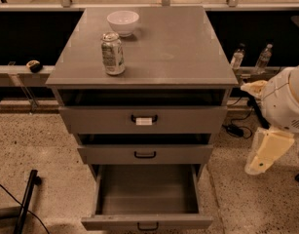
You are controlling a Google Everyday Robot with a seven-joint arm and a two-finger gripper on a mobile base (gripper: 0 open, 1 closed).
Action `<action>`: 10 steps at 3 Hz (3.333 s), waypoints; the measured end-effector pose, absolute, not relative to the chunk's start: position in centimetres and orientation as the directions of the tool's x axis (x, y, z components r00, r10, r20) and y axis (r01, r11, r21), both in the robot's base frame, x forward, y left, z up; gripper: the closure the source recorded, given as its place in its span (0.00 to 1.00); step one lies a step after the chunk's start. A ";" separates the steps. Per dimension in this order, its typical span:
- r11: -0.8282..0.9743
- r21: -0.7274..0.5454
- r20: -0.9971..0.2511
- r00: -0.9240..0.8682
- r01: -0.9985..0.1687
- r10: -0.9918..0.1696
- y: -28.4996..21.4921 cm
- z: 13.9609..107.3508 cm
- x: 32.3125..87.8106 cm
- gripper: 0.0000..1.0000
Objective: Close bottom drawer
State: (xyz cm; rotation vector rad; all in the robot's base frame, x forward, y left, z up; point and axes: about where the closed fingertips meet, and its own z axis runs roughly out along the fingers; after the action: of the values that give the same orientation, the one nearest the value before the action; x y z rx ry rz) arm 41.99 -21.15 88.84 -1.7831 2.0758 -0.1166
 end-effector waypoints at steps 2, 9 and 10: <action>0.172 -0.198 -0.468 -0.061 -0.965 -0.882 -19.4 74.3 41.6 0.00; 0.012 -0.141 -0.583 0.074 -0.990 -0.809 -20.9 40.9 39.5 0.00; 0.005 -0.132 -0.603 0.076 -0.991 -0.794 -20.4 40.1 40.0 0.00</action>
Offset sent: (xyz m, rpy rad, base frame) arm -0.0266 0.0416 -0.3051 0.4538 0.1619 0.1540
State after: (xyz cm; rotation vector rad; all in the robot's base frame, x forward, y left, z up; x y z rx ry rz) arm 40.01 -20.40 40.09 -1.8354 1.7633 0.4894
